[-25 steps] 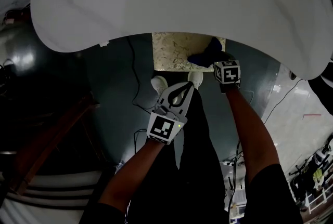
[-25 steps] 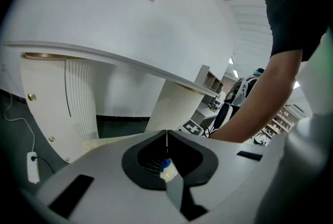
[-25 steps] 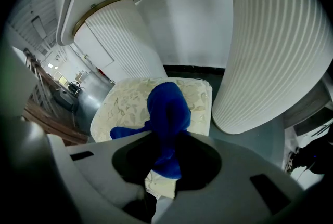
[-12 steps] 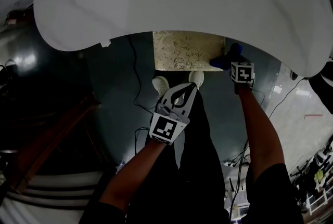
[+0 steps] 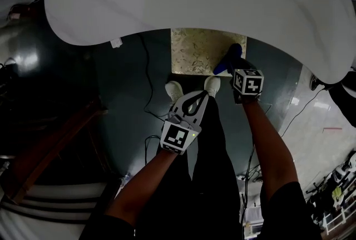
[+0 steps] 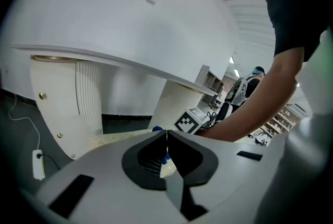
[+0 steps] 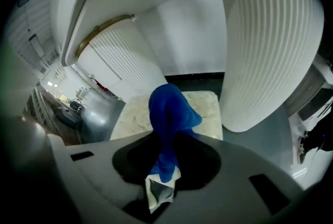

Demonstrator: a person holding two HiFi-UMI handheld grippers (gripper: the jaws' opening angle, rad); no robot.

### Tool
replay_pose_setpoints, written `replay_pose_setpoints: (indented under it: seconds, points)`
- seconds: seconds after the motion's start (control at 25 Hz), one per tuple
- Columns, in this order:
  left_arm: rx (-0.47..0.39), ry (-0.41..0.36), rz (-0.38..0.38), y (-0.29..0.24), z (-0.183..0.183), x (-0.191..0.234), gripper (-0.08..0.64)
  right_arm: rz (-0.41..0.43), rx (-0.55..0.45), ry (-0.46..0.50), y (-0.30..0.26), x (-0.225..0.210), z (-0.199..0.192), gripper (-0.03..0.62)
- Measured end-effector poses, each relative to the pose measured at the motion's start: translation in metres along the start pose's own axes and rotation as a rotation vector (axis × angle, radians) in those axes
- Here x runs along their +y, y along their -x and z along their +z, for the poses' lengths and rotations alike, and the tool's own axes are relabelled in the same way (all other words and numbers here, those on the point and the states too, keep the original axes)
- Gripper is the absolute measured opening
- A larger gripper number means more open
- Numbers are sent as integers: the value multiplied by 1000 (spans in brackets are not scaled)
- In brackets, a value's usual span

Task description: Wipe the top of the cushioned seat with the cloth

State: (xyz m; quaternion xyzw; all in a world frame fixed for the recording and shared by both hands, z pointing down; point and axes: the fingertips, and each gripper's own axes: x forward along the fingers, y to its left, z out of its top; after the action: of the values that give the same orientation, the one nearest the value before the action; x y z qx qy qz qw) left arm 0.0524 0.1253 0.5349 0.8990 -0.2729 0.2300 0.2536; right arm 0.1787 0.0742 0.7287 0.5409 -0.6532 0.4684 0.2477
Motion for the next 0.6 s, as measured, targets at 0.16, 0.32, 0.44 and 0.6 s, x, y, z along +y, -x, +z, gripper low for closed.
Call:
replay_pose_setpoints:
  seconds: [0.16,0.32,0.44,0.6]
  points:
    - [-25,53,23,16,-13,16,15,119,-9,-37,-17,71,4,97]
    - [-23,67,59,37,-20,36,15,224,23,-23,-31,142,0,97]
    - [-42,94,91,56,-22,53,15,262,51,-1,-44,181,-7,97]
    - [-65,123,148,75,-25,84,15,291,76,24,-77,211,-22,97]
